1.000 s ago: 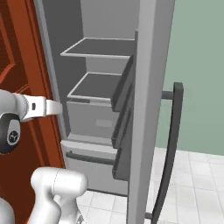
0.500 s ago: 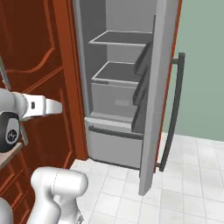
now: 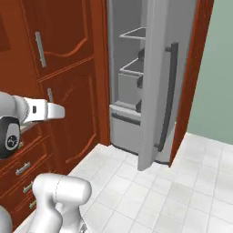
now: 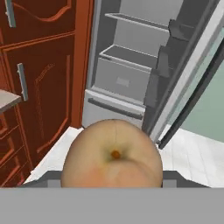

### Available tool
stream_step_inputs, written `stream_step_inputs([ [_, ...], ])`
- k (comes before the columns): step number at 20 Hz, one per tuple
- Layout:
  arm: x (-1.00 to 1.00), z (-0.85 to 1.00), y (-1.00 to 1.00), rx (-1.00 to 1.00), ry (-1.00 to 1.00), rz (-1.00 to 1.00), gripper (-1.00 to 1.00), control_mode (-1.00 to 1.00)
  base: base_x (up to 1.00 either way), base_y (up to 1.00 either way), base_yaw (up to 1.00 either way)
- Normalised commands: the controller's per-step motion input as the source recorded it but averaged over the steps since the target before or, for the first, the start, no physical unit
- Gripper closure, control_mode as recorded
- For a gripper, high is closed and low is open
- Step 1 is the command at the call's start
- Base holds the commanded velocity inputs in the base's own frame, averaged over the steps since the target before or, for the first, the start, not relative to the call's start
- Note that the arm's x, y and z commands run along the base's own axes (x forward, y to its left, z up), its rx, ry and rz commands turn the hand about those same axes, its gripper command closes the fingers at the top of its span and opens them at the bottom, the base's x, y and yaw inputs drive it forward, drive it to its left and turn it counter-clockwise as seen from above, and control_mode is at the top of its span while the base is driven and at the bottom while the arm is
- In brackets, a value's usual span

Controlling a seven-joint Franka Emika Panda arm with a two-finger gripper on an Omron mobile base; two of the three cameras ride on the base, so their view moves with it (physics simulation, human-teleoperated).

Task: Place the cold items (peach and lime) from the fridge in one tupperware on the dining counter. Place the warm items (kebab skewer and hot dog) in the stove area in another tupperware.

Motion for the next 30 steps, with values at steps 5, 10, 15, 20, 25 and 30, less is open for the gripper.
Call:
stream_step_inputs([
  [5, 0.00, 0.00, 0.00, 0.00, 0.00, 0.00, 1.00, 1.00, -0.85, -0.56, 0.51],
  [10, 0.00, 0.00, 0.00, 0.00, 0.00, 0.00, 1.00, 1.00, -0.87, -0.34, 0.62],
  [15, 0.00, 0.00, 0.00, 0.00, 0.00, 0.00, 1.00, 1.00, -0.72, -0.28, 0.66],
  [20, 0.00, 0.00, 0.00, 0.00, 0.00, 0.00, 1.00, 1.00, -0.88, -0.11, 0.58],
  [25, 0.00, 0.00, 0.00, 0.00, 0.00, 0.00, 1.00, 1.00, -1.00, 0.00, 0.43],
  [30, 0.00, 0.00, 0.00, 0.00, 0.00, 0.00, 1.00, 1.00, -1.00, 0.17, 0.45],
])
